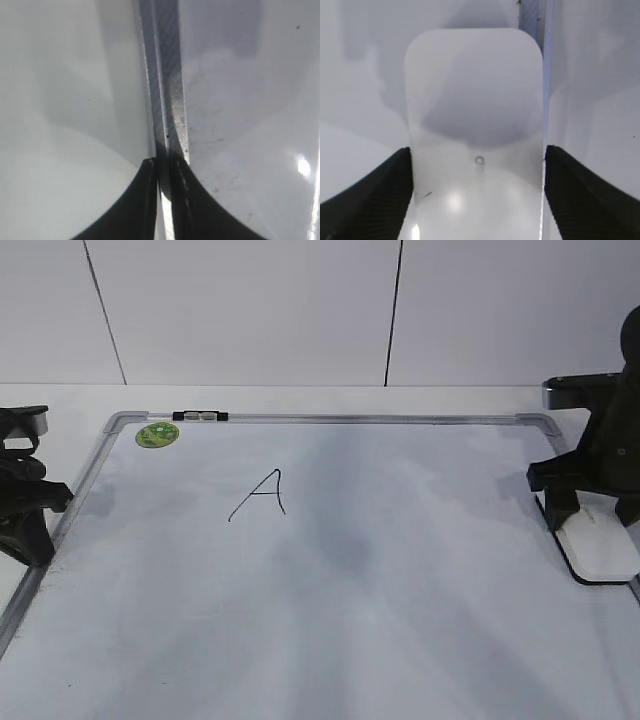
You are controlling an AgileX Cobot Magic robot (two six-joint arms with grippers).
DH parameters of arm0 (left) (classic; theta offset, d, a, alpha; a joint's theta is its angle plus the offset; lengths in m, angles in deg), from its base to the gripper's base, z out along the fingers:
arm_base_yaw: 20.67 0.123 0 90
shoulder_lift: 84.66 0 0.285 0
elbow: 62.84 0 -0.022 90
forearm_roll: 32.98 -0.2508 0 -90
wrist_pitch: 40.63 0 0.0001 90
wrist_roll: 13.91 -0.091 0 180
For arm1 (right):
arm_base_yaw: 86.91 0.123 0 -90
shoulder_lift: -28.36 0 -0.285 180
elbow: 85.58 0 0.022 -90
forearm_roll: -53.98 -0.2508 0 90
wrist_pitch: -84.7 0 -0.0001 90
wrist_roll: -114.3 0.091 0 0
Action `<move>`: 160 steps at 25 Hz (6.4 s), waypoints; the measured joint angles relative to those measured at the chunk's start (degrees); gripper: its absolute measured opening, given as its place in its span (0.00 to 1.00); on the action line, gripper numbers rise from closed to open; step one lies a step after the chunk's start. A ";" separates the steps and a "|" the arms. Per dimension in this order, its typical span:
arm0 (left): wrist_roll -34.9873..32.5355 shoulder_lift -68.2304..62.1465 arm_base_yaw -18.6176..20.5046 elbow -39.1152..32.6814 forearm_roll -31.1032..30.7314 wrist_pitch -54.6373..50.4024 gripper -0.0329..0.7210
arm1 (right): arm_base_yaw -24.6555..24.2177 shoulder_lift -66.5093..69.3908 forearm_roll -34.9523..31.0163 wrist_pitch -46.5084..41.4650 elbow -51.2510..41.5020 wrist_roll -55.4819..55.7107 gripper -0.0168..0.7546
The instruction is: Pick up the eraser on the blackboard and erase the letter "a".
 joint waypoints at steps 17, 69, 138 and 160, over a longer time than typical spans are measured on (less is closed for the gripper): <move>0.00 0.00 0.00 0.00 0.00 0.00 0.09 | 0.00 -5.49 0.10 -2.60 0.10 0.07 0.88; 3.97 61.35 -0.21 -11.17 0.06 -22.10 0.45 | 0.00 -62.82 -4.64 -22.31 -23.17 -6.98 0.77; 4.06 107.53 -0.21 -34.55 -2.11 -14.60 0.36 | -5.05 -103.93 -1.63 -16.68 -39.39 -7.52 0.77; 4.06 107.53 -0.21 -34.55 -2.00 -14.59 0.36 | -5.05 -105.68 -1.41 -16.68 -39.39 -7.52 0.77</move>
